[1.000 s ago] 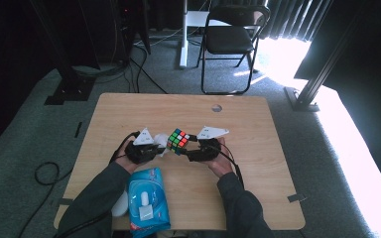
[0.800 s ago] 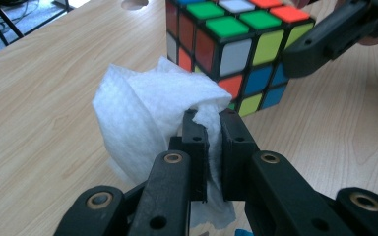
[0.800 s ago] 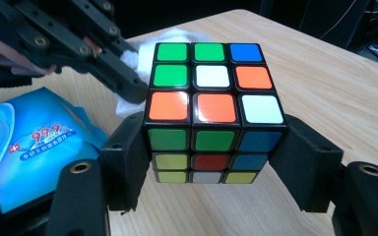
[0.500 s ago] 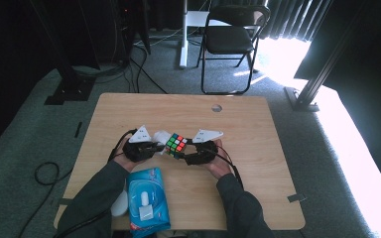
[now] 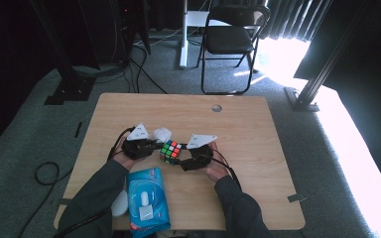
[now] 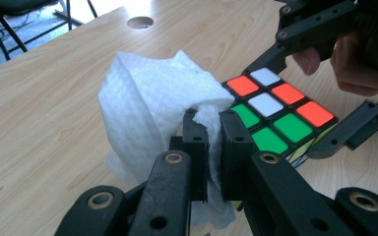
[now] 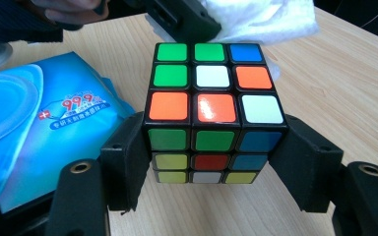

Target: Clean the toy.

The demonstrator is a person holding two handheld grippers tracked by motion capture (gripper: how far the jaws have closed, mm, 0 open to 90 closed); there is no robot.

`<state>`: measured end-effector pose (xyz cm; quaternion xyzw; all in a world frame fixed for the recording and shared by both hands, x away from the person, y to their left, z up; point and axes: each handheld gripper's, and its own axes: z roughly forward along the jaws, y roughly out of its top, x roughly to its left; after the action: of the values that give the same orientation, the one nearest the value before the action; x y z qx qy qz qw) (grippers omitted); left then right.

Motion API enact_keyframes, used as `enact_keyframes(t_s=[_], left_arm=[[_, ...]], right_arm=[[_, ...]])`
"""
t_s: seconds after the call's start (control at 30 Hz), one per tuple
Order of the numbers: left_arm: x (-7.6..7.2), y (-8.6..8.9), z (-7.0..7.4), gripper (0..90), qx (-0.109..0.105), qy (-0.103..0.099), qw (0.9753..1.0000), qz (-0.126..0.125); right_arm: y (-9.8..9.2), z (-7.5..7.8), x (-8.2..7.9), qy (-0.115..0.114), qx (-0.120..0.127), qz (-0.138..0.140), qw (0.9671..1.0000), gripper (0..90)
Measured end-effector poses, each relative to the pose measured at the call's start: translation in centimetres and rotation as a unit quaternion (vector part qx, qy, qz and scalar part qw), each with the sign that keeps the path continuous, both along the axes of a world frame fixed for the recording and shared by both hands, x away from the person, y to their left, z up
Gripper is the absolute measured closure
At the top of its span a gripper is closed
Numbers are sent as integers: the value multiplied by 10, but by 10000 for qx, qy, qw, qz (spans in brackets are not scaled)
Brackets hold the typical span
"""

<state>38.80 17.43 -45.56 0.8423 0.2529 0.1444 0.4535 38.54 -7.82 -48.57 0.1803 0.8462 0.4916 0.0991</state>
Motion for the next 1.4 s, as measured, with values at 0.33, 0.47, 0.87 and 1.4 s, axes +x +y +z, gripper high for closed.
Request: enact_keyframes(t_s=[0.33, 0.47, 0.87, 1.4], left_arm=[[-1, -3, -6, 839, 150, 38, 9999, -58], [-1, -6, -9, 839, 232, 53, 9997, -76], [-1, -7, -13, 839, 341, 43, 9994, -61], [-4, -15, -17, 838, 564, 13, 9983, -152]], right_arm=[[-14, 9, 3, 18, 338, -181, 9993, 345], [-20, 14, 6, 27, 494, -281, 9984, 345], [-25, 22, 10, 22, 647, -539, 9964, 345], [-20, 30, 13, 15, 856, -688, 9940, 346]])
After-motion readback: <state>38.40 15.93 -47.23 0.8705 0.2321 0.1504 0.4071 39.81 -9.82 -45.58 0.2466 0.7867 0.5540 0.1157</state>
